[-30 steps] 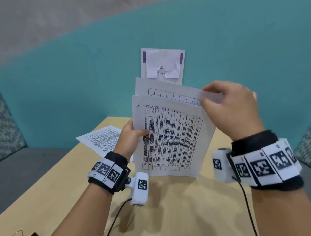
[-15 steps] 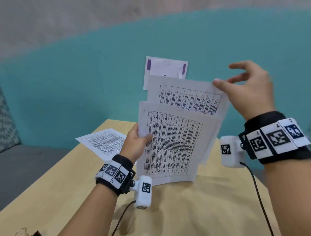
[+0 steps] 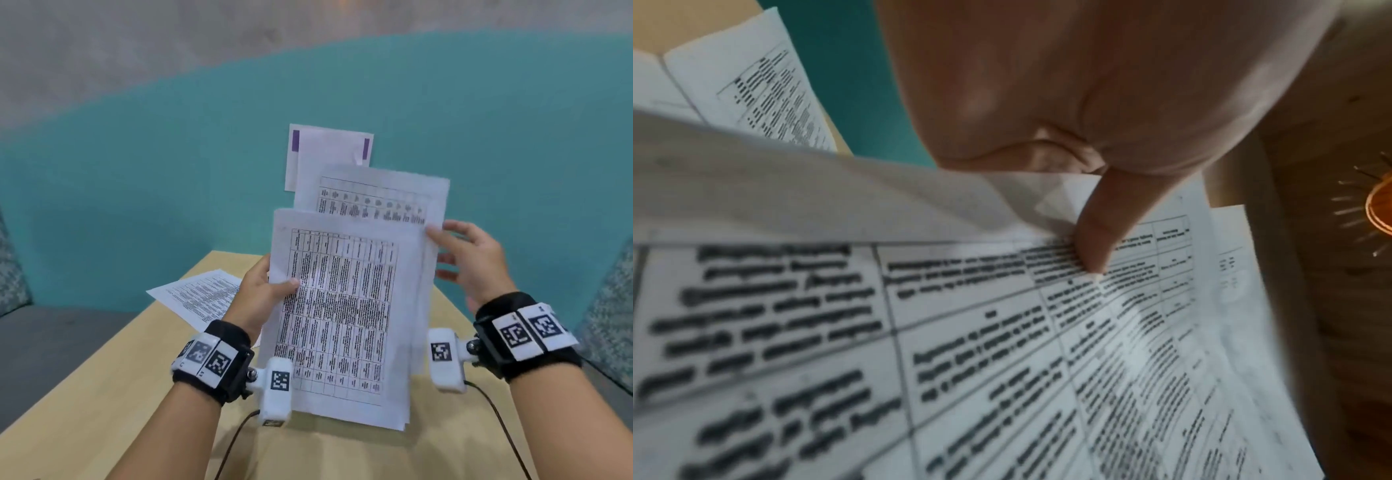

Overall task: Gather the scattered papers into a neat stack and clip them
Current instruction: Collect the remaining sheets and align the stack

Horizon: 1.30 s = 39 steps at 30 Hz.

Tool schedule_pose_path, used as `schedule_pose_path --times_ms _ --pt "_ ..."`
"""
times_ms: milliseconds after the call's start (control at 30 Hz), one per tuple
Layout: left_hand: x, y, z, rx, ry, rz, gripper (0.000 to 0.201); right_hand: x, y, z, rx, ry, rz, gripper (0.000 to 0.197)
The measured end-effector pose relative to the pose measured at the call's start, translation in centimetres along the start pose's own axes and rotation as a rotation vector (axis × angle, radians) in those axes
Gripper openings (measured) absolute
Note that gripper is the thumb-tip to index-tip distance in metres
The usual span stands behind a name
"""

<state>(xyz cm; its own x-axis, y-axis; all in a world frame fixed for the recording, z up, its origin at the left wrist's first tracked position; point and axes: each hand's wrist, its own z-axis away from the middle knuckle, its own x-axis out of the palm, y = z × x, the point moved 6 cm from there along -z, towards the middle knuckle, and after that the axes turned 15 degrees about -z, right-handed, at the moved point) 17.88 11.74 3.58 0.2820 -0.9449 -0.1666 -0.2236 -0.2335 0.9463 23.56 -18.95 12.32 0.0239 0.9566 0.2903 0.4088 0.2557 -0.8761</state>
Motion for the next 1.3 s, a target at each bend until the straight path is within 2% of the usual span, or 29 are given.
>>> schedule_pose_path --times_ms 67,133,200,300,400,467,567,633,700,800,933,1100,1233,1300 --pt "-0.2 -0.1 -0.2 -0.020 0.010 0.077 0.043 0.0 1.7 0.9 0.069 -0.050 0.021 0.015" --pt "-0.5 -0.2 -0.3 -0.043 0.004 0.129 0.040 -0.1 2.7 1.6 0.047 -0.034 0.028 0.006" --pt "-0.5 -0.3 -0.3 -0.056 -0.012 0.121 0.038 -0.9 3.1 1.6 -0.035 0.070 0.028 0.004" --pt "-0.7 -1.0 -0.3 -0.086 0.013 0.082 0.039 -3.0 2.5 1.1 -0.223 0.303 0.045 0.004" --pt "-2.3 -2.3 -0.8 -0.139 0.143 0.062 0.040 -5.7 1.1 1.1 -0.357 0.517 0.052 0.006" --pt "-4.0 -3.2 -1.2 -0.177 0.266 0.045 0.043 -7.2 0.9 1.1 -0.362 0.578 0.018 0.008" --pt "-6.0 -4.1 -1.3 -0.219 0.415 0.015 0.045 -8.1 1.9 1.1 -0.299 0.571 -0.003 0.008" --pt "-6.5 -4.3 -1.2 -0.219 0.465 -0.013 0.047 -7.9 2.8 1.3 -0.262 0.537 0.017 0.010" --pt "-6.3 -4.2 -1.1 -0.211 0.463 -0.050 0.049 -7.0 3.8 1.7 -0.209 0.484 0.066 0.016" --pt "-5.2 -4.2 -1.2 -0.206 0.426 -0.107 0.044 -5.6 4.9 2.5 -0.173 0.439 0.071 0.013" --pt "-5.7 -4.0 -1.0 -0.192 0.470 -0.216 0.037 -6.2 3.9 2.9 -0.226 0.531 -0.037 0.019" --pt "-5.8 -3.7 -0.9 -0.193 0.455 -0.228 0.036 -6.2 3.1 2.5 -0.277 0.510 -0.108 0.007" --pt "-5.2 -3.0 -0.9 -0.162 0.440 -0.272 0.033 -7.5 1.8 2.7 -0.370 0.666 -0.144 0.009" --pt "-5.2 -2.6 -0.8 -0.154 0.444 -0.278 0.032 -7.4 1.6 2.4 -0.367 0.630 -0.136 0.008"
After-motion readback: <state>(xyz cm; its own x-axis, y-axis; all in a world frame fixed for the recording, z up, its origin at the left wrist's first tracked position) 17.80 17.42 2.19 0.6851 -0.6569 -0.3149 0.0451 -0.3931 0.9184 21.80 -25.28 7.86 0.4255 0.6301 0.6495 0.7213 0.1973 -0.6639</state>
